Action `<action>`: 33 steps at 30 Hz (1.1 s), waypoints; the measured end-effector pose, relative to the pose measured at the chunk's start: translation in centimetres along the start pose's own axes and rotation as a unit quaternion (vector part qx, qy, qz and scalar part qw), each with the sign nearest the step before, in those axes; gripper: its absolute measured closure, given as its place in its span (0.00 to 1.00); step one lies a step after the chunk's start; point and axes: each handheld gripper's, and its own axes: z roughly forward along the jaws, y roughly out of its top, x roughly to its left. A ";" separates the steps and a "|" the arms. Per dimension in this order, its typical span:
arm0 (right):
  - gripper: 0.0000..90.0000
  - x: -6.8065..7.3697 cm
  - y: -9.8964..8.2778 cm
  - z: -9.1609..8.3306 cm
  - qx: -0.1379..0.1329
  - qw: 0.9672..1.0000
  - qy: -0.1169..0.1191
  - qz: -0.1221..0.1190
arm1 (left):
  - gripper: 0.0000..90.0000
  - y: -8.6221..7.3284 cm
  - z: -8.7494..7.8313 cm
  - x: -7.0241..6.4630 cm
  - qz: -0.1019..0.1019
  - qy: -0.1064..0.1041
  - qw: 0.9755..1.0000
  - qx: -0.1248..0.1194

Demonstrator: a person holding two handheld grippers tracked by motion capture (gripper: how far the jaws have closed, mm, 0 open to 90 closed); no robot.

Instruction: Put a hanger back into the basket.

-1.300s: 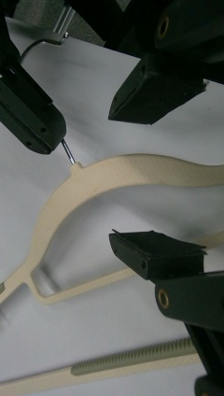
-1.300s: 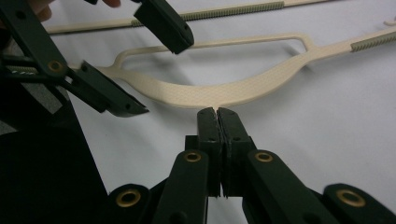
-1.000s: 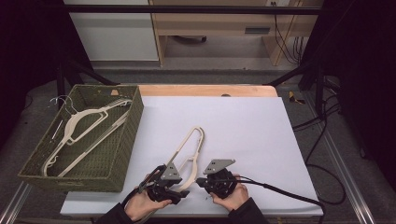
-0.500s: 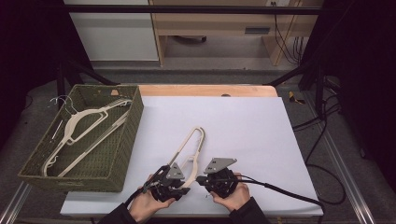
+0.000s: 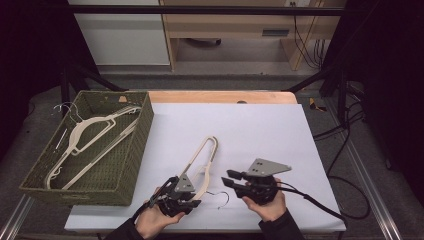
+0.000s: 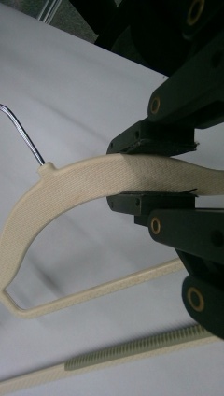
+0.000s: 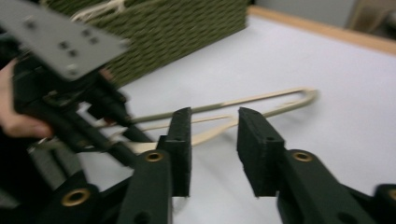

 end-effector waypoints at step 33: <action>0.18 -6.6 -3.7 -2.1 -0.029 0.993 -0.095 0.069 | 0.93 -1.3 -8.2 4.7 -0.098 0.102 0.988 -0.061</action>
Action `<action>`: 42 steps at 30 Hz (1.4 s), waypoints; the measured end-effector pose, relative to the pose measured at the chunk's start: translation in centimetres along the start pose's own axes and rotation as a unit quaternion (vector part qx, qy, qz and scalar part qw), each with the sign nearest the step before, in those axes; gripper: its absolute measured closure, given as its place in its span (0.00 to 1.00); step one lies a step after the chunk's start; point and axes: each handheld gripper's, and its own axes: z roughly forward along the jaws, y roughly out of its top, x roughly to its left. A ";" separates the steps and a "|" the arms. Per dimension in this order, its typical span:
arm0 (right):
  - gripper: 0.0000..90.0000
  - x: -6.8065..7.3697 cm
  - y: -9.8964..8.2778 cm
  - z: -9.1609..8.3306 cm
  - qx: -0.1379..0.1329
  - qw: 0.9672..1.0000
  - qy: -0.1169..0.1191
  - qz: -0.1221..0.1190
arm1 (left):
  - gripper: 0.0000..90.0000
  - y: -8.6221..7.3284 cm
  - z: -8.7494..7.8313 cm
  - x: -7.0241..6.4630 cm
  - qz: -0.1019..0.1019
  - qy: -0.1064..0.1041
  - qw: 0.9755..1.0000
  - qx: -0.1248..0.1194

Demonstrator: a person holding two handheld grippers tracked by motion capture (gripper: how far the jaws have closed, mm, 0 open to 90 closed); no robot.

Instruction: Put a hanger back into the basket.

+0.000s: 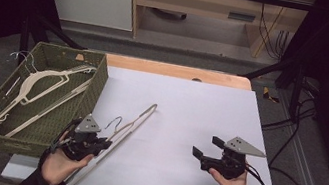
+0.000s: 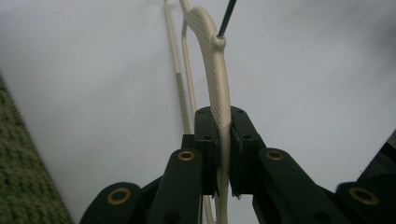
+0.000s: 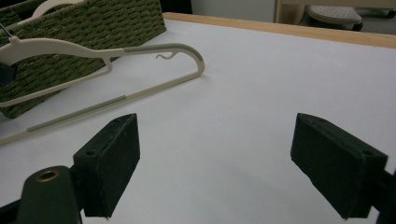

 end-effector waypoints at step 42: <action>0.05 -1.3 0.5 -2.2 -0.042 0.999 -0.022 0.003 | 0.96 7.2 -11.1 2.8 0.059 -0.048 0.989 -0.128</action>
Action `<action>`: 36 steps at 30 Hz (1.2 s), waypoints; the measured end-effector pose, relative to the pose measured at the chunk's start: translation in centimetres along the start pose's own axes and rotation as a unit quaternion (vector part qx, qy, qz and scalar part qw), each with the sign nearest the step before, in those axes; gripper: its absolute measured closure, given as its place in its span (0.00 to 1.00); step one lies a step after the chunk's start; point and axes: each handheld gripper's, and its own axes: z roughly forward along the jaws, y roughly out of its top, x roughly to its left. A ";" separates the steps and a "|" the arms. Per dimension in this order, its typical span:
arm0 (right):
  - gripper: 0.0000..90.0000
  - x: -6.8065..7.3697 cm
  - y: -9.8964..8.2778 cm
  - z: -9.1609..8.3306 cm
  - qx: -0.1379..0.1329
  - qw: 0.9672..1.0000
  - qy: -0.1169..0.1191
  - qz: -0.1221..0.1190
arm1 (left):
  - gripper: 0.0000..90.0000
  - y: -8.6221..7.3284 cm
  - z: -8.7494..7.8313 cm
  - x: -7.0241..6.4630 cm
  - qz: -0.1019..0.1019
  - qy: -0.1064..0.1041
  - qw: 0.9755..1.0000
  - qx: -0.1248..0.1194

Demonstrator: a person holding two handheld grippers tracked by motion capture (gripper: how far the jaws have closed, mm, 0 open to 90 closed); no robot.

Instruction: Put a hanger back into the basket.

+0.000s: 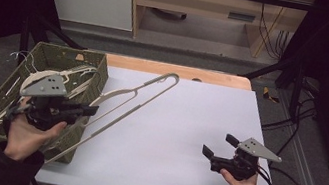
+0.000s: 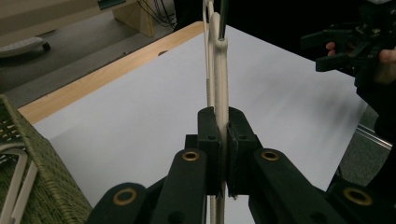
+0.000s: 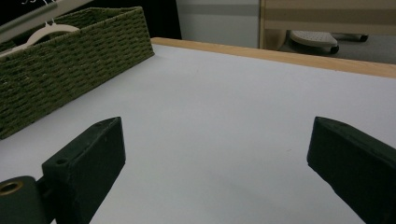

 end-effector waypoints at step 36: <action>0.05 -0.2 -0.1 0.1 0.004 1.000 -0.004 0.001 | 0.96 -2.6 -4.2 15.6 -0.057 0.103 0.993 0.019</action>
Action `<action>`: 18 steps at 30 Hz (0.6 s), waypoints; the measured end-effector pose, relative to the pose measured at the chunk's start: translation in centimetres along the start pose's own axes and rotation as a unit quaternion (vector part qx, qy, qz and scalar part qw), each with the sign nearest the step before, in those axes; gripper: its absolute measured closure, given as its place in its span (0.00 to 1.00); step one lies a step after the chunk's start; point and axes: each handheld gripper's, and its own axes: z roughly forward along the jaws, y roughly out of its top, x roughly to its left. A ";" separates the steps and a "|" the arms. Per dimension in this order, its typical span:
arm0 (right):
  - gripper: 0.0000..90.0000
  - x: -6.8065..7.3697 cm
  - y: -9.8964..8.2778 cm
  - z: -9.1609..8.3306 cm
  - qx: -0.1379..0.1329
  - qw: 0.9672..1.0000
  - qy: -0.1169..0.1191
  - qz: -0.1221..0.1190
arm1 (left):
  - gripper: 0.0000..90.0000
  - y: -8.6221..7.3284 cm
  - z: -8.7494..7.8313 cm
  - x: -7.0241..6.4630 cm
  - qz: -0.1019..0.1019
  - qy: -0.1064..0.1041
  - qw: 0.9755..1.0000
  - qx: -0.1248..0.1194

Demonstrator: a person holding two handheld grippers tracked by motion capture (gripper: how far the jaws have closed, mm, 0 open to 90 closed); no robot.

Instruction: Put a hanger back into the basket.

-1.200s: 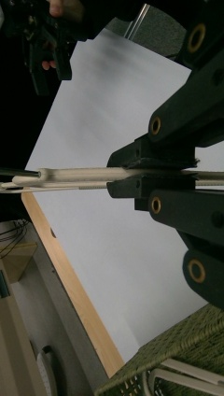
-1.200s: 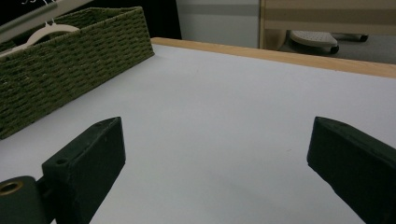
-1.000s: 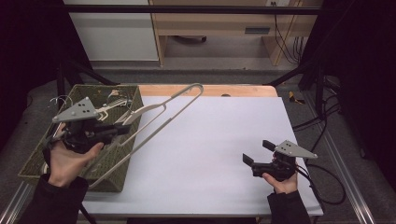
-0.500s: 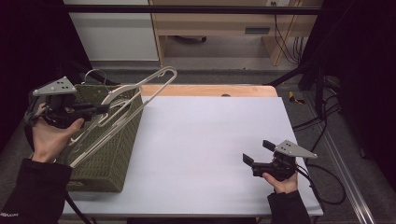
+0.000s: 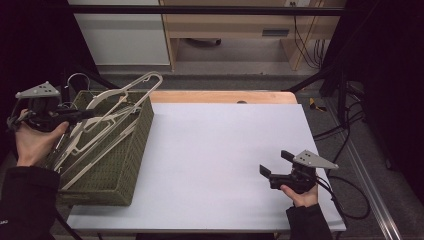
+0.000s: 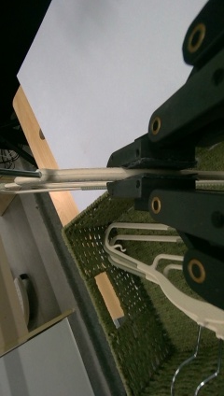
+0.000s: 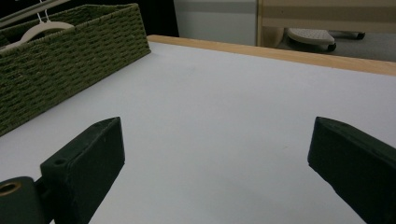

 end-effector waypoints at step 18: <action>0.05 -0.1 -0.1 0.1 0.003 1.000 -0.003 0.000 | 0.96 -4.4 -0.5 4.3 -0.026 0.020 0.999 0.020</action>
